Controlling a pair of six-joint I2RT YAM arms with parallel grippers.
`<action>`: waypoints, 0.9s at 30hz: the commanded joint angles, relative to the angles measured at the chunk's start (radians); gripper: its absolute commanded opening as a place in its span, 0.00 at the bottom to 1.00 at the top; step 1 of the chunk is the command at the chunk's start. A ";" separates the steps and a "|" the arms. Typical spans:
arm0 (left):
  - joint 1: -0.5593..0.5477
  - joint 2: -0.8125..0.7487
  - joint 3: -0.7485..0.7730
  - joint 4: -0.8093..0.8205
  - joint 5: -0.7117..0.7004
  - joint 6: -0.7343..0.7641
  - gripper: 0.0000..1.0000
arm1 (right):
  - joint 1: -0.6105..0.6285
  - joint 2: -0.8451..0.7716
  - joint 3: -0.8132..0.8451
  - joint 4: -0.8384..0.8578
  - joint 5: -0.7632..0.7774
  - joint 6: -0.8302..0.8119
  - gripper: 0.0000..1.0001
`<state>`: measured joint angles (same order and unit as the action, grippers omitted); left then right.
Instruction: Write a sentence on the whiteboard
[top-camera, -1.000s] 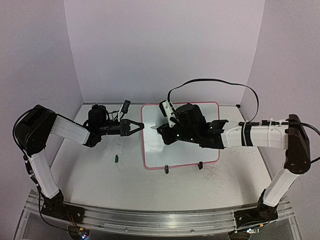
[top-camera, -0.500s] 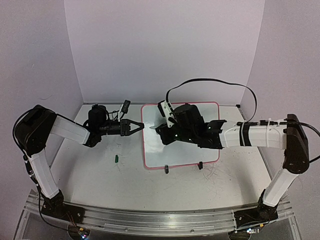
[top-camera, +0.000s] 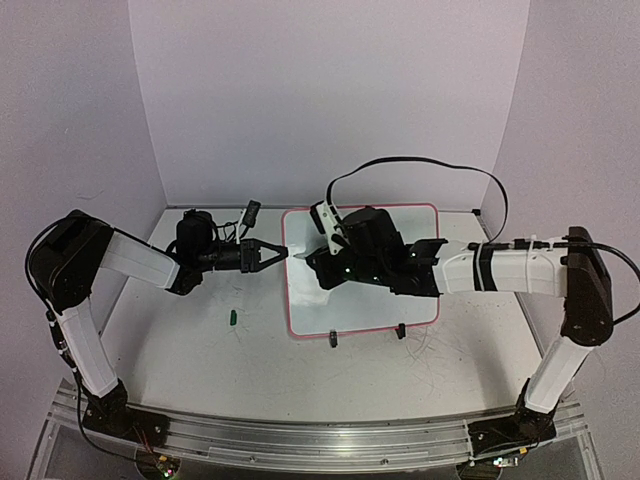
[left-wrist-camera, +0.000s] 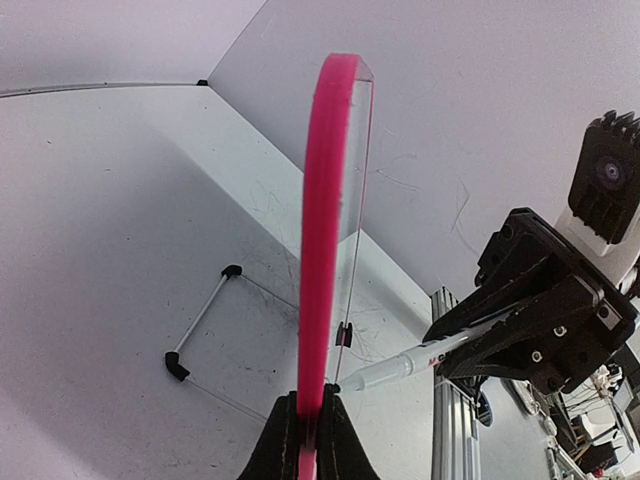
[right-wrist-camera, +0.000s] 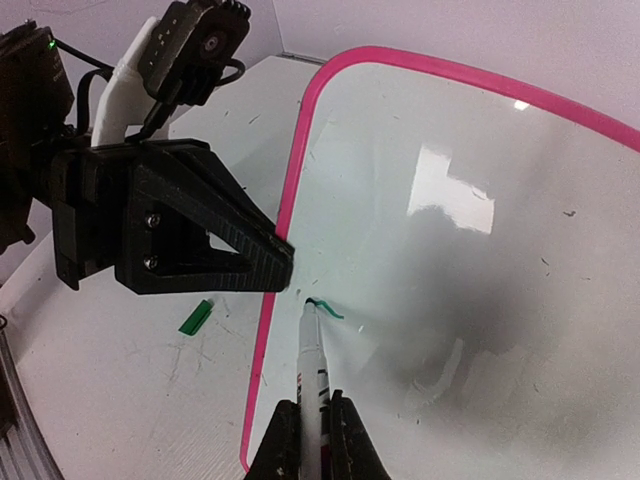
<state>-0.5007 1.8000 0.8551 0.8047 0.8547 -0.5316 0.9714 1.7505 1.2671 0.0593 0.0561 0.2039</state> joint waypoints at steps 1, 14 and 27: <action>-0.018 -0.045 -0.009 0.019 0.013 0.001 0.00 | -0.001 0.021 0.033 0.000 -0.001 0.010 0.00; -0.019 -0.048 -0.008 0.019 0.013 0.001 0.00 | 0.004 0.026 0.015 -0.011 -0.021 0.018 0.00; -0.018 -0.046 -0.009 0.018 0.014 0.002 0.00 | 0.012 0.026 -0.004 -0.026 -0.029 0.021 0.00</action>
<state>-0.5022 1.7981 0.8551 0.8047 0.8532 -0.5295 0.9823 1.7676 1.2675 0.0428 0.0133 0.2147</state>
